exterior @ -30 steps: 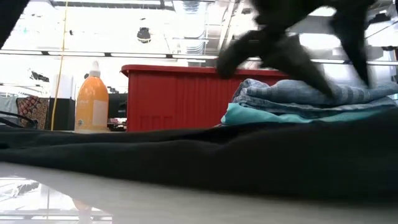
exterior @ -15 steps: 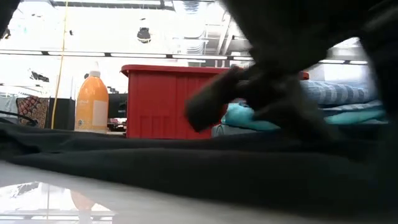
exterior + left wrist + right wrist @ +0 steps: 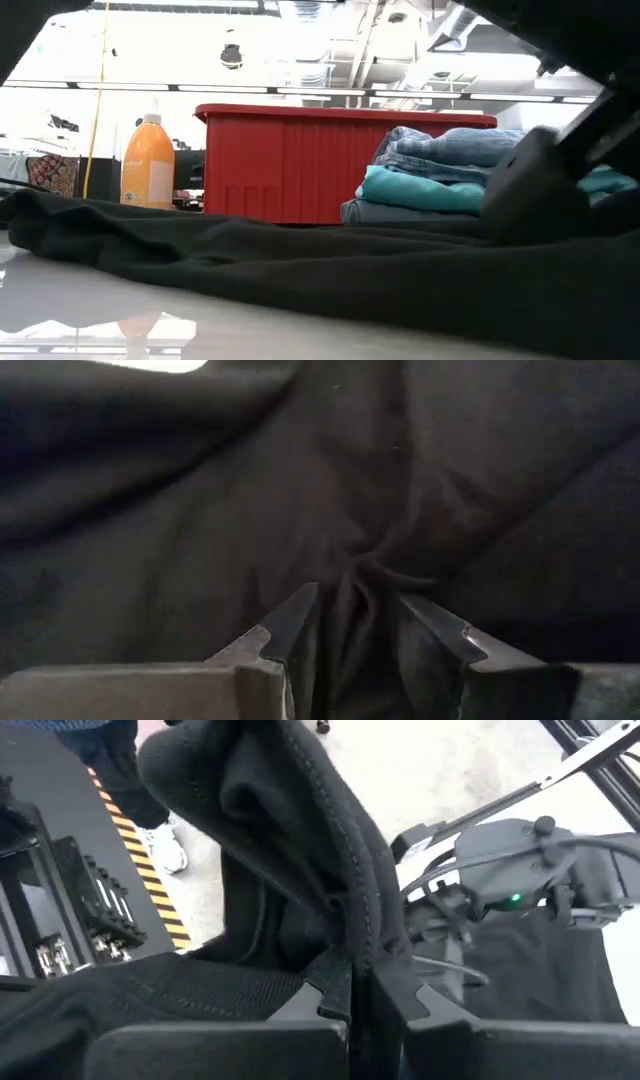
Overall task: Fold Laundry from Bin
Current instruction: Fold the black shirt
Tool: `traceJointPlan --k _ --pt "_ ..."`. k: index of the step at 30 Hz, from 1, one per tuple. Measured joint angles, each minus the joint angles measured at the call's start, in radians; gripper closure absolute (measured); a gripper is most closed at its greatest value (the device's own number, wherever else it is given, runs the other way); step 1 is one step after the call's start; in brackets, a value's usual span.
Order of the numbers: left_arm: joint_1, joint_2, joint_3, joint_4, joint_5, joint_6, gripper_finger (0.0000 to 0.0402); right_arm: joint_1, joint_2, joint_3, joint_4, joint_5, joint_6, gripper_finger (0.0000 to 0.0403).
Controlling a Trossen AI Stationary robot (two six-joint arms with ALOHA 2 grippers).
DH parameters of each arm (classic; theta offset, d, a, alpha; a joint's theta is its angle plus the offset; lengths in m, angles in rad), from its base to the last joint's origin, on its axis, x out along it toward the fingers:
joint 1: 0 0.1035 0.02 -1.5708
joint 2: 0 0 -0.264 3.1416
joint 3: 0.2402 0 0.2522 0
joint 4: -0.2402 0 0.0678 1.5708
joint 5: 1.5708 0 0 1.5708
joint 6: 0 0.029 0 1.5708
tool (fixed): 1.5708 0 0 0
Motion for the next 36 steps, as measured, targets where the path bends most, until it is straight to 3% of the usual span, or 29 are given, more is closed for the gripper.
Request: traceJointPlan --k 4,9,16,20,26,30,36 --pt "0.008 -0.044 0.000 -0.050 0.002 0.087 0.0292 -0.060 0.027 0.056 -0.011 -0.084 0.000 0.0372" --pt "0.011 -0.205 0.001 -0.318 -0.034 0.132 0.0292 -0.118 0.067 0.075 -0.019 -0.182 -0.013 0.0372" --pt "-0.030 -0.441 0.000 -0.827 -0.353 0.083 0.0292 -0.194 0.133 0.076 -0.012 -0.254 -0.118 0.0372" --pt "-0.067 -0.568 0.003 -1.018 -0.528 -0.005 0.0292 -0.263 0.192 0.076 0.006 -0.285 -0.214 0.0372" --pt "-0.119 -0.652 0.001 -1.206 -0.670 -0.142 0.0292 -0.389 0.300 0.076 0.049 -0.303 -0.406 0.0372" --pt "-0.132 -0.672 0.002 -1.301 -0.681 -0.209 0.0292 -0.465 0.360 0.076 0.089 -0.302 -0.541 0.0372" --pt "-0.135 -0.668 0.000 -1.443 -0.594 -0.304 0.0292 -0.545 0.436 0.076 0.225 -0.301 -0.747 0.0372"
